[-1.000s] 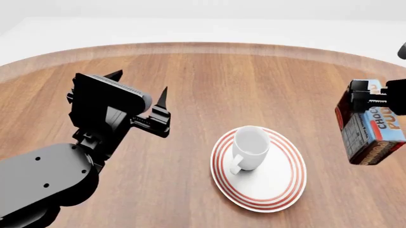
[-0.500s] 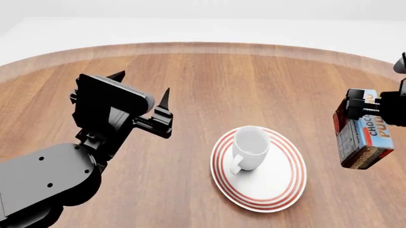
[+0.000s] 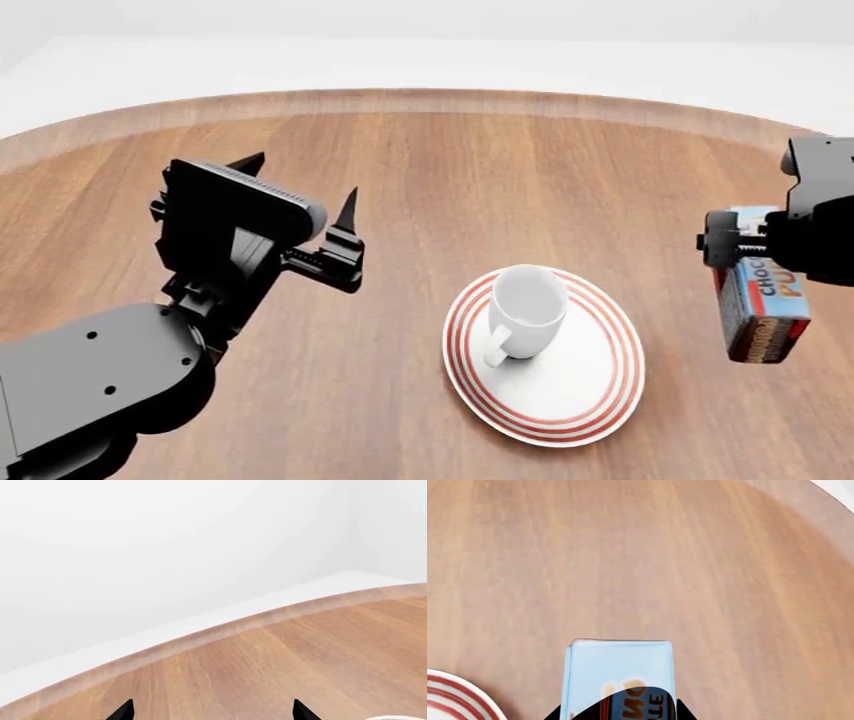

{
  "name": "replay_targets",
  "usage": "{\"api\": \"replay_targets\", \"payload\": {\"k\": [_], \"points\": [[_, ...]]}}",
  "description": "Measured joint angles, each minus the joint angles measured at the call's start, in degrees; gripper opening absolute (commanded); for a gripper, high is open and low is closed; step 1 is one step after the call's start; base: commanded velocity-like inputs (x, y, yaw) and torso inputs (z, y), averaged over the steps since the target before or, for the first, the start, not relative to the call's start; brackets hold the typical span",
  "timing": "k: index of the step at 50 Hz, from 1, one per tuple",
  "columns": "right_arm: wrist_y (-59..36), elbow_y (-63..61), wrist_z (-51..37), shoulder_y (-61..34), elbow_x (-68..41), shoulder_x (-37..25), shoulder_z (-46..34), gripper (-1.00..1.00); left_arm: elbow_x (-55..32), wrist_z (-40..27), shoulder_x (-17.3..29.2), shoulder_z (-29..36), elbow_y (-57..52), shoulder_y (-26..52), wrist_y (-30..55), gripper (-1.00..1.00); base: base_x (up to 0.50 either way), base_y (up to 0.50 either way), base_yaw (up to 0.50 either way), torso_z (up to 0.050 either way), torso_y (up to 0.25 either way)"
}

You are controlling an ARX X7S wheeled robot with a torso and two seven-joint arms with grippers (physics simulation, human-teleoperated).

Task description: Pick up the white mug and put it on the plate, and put the chocolate pudding to the right of the plate.

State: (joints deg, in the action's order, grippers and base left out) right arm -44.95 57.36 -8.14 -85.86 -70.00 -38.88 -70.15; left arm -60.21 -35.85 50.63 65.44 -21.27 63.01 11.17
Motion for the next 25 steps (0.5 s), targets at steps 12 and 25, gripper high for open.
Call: {"api": "replay_targets", "payload": {"k": [12, 25], "points": [[1.45, 2.02, 0.97, 1.04, 1.46, 1.00, -0.79, -1.00, 0.31, 0.09, -0.18, 0.05, 0.21, -0.31, -0.06, 1.00, 0.00, 0.00, 0.00, 0.000, 0.000], [3.93, 4.28, 1.60, 3.47, 1.70, 0.84, -0.38, -1.00, 0.44, -0.01, -0.35, 0.11, 0.18, -0.50, 0.16, 1.00, 0.00, 0.00, 0.00, 0.000, 0.000]]}}
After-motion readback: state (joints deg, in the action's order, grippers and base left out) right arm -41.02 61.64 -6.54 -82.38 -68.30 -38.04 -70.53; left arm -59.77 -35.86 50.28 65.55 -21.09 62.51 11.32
